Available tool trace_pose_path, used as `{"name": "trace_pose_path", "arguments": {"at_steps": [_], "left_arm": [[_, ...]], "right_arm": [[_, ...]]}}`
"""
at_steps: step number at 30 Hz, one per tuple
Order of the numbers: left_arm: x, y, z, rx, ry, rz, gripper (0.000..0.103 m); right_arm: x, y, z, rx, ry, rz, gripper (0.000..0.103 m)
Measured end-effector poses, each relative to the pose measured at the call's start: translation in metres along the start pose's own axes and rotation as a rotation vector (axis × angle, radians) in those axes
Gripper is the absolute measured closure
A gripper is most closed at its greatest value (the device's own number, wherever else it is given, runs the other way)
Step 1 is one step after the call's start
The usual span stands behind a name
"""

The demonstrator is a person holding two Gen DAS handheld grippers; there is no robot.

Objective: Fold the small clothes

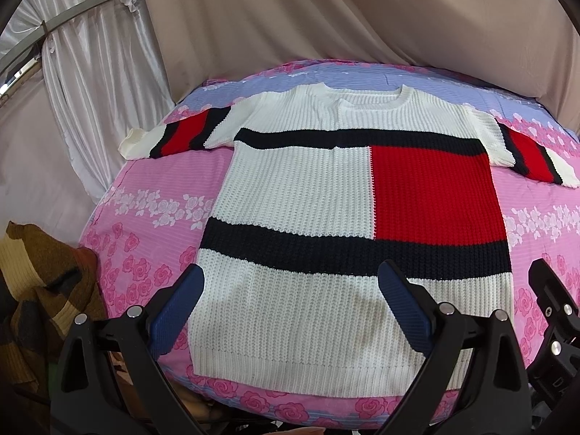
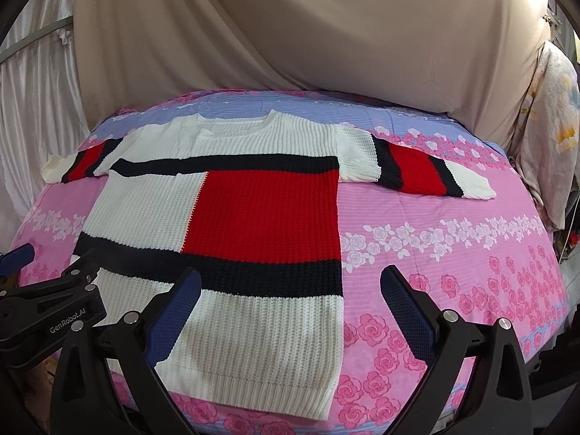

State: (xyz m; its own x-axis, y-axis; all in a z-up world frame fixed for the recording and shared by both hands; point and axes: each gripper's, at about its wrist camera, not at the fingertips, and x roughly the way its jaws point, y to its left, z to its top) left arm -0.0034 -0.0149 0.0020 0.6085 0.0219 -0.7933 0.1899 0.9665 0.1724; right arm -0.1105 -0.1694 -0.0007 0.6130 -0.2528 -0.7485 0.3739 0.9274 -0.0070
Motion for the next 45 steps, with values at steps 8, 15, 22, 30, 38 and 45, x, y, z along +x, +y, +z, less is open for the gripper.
{"name": "trace_pose_path", "arguments": {"at_steps": [8, 15, 22, 30, 38, 45], "left_arm": [[-0.001, -0.004, 0.001, 0.010, -0.004, -0.003, 0.009], [0.001, -0.005, 0.001, 0.012, 0.001, -0.001, 0.009], [0.007, -0.002, 0.002, -0.008, 0.016, -0.021, 0.008], [0.018, 0.005, 0.012, -0.124, 0.015, -0.150, 0.008], [0.033, -0.033, 0.028, -0.121, 0.033, -0.124, 0.008], [0.048, -0.059, 0.050, -0.171, 0.037, -0.042, 0.008]], "right_arm": [[0.000, 0.000, -0.002, 0.002, -0.001, 0.000, 0.005], [0.002, -0.001, -0.002, 0.005, 0.004, 0.005, 0.005], [0.017, -0.010, -0.001, 0.036, 0.039, 0.034, 0.005], [0.071, -0.153, -0.010, 0.411, 0.074, 0.040, 0.008], [0.145, -0.355, 0.018, 0.657, -0.019, 0.006, 0.008], [0.240, -0.447, 0.053, 0.721, 0.033, 0.035, 0.026]]}}
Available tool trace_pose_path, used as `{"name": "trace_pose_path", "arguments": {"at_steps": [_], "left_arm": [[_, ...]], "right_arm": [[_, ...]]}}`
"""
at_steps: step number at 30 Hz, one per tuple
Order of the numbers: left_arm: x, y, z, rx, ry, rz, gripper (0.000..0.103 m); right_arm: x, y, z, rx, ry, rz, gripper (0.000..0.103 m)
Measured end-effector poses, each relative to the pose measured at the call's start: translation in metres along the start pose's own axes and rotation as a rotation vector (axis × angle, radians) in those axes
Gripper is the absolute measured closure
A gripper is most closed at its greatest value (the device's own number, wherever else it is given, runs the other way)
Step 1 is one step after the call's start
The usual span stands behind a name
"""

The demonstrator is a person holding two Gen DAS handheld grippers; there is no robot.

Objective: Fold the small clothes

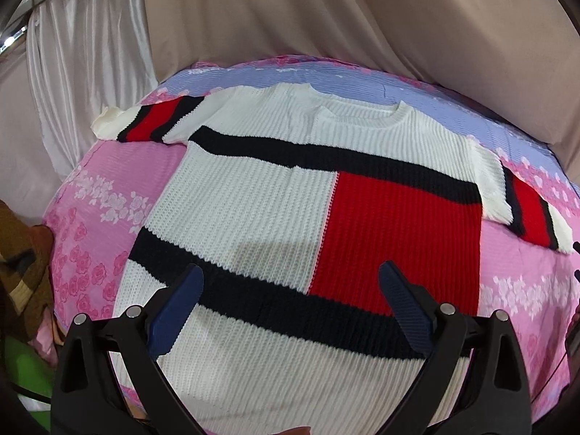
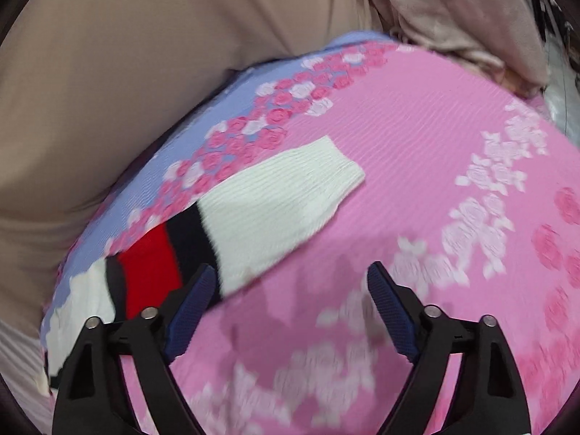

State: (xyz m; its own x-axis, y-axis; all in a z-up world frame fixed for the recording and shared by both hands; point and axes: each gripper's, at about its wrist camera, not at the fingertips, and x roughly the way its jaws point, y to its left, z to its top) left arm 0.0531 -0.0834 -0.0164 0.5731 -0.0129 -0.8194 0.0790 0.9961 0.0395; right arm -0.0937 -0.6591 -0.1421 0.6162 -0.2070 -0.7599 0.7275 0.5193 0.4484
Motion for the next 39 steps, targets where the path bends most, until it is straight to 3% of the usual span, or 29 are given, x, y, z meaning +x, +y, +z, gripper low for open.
{"name": "trace_pose_path", "arguments": {"at_steps": [3, 4, 6, 7, 11, 14, 16, 20, 23, 25, 28, 31, 34, 36, 38, 39], "left_arm": [[0.001, -0.005, 0.007, -0.018, -0.008, 0.028, 0.008], [0.001, -0.006, 0.009, -0.022, -0.011, 0.036, 0.008], [0.002, -0.005, 0.011, -0.025, -0.011, 0.045, 0.008], [0.003, -0.005, 0.012, -0.027, -0.008, 0.050, 0.008], [0.008, 0.002, 0.016, -0.039, -0.001, 0.051, 0.008], [0.013, 0.012, 0.022, -0.048, -0.012, 0.049, 0.008], [0.018, 0.023, 0.027, -0.063, -0.012, 0.043, 0.008], [0.029, 0.056, 0.041, -0.132, -0.001, 0.004, 0.008], [0.040, 0.086, 0.055, -0.196, 0.019, -0.049, 0.008], [0.050, 0.104, 0.065, -0.224, 0.035, -0.087, 0.008], [0.071, 0.120, 0.084, -0.236, 0.056, -0.149, 0.008], [0.100, 0.116, 0.106, -0.229, 0.083, -0.230, 0.008], [0.143, 0.092, 0.122, -0.216, 0.135, -0.290, 0.008], [0.172, 0.076, 0.128, -0.235, 0.185, -0.326, 0.008], [0.203, 0.059, 0.132, -0.286, 0.246, -0.384, 0.017], [0.211, 0.054, 0.131, -0.294, 0.262, -0.392, 0.029]], "right_arm": [[0.018, 0.007, 0.013, -0.022, -0.017, 0.012, 0.032], [0.022, 0.011, 0.017, -0.032, -0.013, 0.013, 0.041], [0.030, 0.019, 0.025, -0.052, 0.011, 0.054, 0.087], [0.029, 0.024, 0.030, -0.045, 0.014, 0.069, 0.096], [-0.023, 0.062, 0.045, -0.041, -0.108, 0.188, 0.096], [-0.079, 0.133, 0.047, -0.122, -0.178, 0.352, 0.096], [-0.108, 0.203, 0.033, -0.232, -0.178, 0.472, 0.096], [-0.113, 0.346, -0.038, -0.434, -0.050, 0.685, 0.091], [-0.070, 0.433, -0.124, -0.569, 0.118, 0.740, 0.082], [-0.043, 0.462, -0.174, -0.635, 0.210, 0.694, 0.082], [-0.045, 0.451, -0.207, -0.660, 0.176, 0.625, 0.080], [-0.057, 0.404, -0.211, -0.615, 0.130, 0.471, 0.058], [-0.053, 0.351, -0.205, -0.591, 0.140, 0.265, 0.057], [-0.049, 0.322, -0.195, -0.522, 0.161, 0.177, 0.057], [-0.047, 0.298, -0.192, -0.465, 0.148, 0.122, 0.057], [-0.044, 0.291, -0.189, -0.453, 0.138, 0.097, 0.056]]}}
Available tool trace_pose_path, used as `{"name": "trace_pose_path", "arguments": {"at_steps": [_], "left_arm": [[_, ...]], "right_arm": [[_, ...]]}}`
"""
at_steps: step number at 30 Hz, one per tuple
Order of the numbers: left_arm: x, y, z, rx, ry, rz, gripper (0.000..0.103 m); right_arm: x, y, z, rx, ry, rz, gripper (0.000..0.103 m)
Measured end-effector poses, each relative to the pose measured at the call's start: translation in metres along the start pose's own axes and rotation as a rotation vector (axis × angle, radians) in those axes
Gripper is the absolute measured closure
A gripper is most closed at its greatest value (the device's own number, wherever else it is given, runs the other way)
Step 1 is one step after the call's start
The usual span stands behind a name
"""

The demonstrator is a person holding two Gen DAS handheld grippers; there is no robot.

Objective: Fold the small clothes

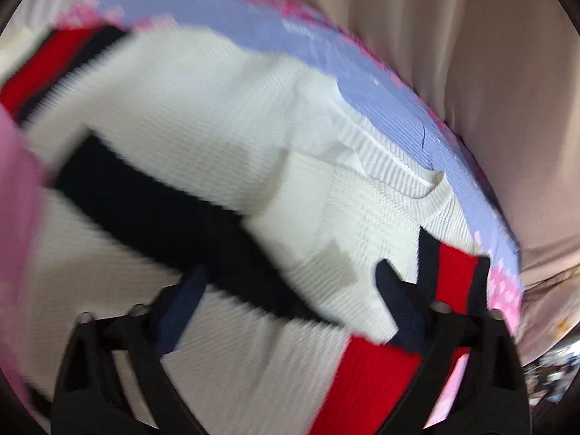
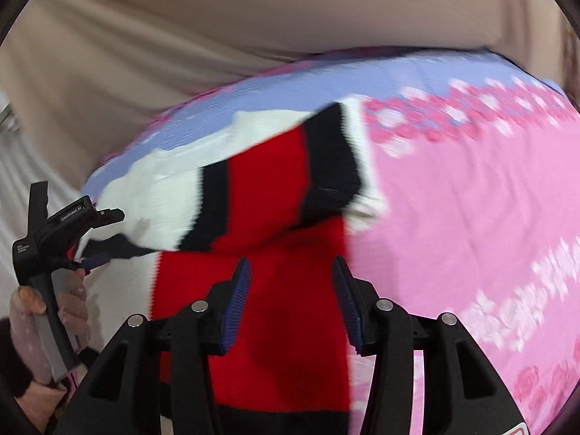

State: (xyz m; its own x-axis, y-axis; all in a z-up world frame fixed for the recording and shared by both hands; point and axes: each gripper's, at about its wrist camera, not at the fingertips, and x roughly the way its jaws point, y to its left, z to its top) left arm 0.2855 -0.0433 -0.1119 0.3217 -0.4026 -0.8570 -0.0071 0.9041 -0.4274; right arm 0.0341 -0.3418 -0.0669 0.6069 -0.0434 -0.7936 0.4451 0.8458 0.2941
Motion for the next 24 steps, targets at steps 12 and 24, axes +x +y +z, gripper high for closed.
{"name": "trace_pose_path", "arguments": {"at_steps": [12, 24], "left_arm": [[-0.044, 0.000, 0.047, 0.091, -0.169, 0.002, 0.093], [-0.020, 0.071, 0.045, 0.036, -0.143, 0.151, 0.093]], "right_arm": [[0.058, -0.016, 0.020, 0.069, -0.017, -0.032, 0.070], [0.053, -0.036, 0.023, 0.115, -0.002, -0.086, 0.091]]}}
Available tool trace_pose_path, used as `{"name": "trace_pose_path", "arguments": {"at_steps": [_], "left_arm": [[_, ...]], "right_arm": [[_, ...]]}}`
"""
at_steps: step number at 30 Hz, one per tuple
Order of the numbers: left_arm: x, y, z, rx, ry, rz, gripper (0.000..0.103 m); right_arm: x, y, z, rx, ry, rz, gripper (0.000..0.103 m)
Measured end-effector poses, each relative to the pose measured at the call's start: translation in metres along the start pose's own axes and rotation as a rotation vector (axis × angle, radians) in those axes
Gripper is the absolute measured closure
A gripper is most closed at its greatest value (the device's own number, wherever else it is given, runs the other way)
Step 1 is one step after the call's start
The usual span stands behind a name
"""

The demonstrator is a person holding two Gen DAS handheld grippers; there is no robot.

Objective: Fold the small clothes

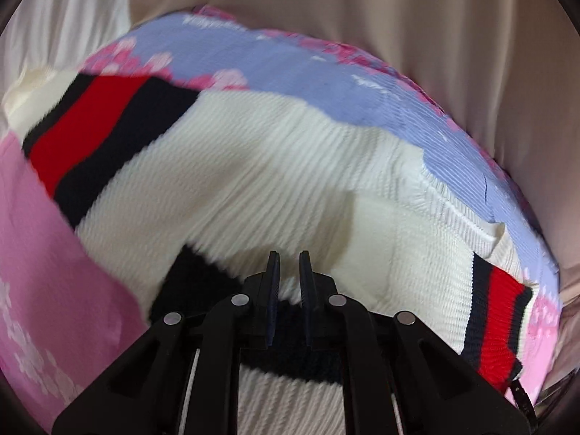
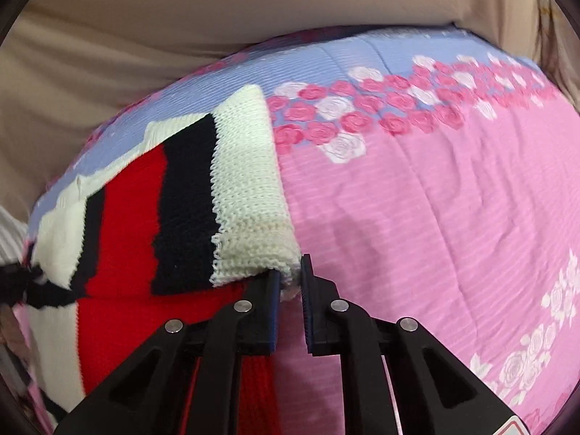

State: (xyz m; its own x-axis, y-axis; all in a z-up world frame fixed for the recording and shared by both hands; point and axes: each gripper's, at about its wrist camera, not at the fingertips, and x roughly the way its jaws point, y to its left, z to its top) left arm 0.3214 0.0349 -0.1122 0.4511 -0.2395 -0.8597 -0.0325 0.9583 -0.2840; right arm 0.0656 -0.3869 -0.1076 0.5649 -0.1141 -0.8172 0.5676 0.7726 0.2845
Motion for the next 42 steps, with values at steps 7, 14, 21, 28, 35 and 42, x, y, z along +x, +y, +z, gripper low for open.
{"name": "trace_pose_path", "arguments": {"at_steps": [7, 14, 21, 28, 35, 42], "left_arm": [[-0.075, 0.122, 0.020, -0.277, -0.174, -0.066, 0.036], [-0.072, 0.265, 0.069, -0.519, -0.276, 0.158, 0.033], [-0.036, 0.286, 0.099, -0.529, -0.205, 0.182, 0.099], [-0.131, 0.128, 0.105, -0.173, -0.411, -0.027, 0.099], [-0.159, -0.100, -0.003, 0.237, -0.248, -0.437, 0.097], [-0.083, -0.175, -0.136, 0.392, 0.029, -0.387, 0.079]], "right_arm": [[-0.063, 0.041, -0.028, -0.099, -0.052, 0.049, 0.068], [-0.063, 0.100, -0.090, -0.243, 0.088, 0.116, 0.065], [-0.065, 0.146, -0.129, -0.355, 0.141, 0.144, 0.060], [-0.080, 0.140, -0.123, -0.329, 0.097, 0.136, 0.057], [-0.086, 0.105, -0.116, -0.224, 0.068, 0.132, 0.057], [-0.095, 0.043, -0.109, -0.087, 0.052, 0.081, 0.055]]}}
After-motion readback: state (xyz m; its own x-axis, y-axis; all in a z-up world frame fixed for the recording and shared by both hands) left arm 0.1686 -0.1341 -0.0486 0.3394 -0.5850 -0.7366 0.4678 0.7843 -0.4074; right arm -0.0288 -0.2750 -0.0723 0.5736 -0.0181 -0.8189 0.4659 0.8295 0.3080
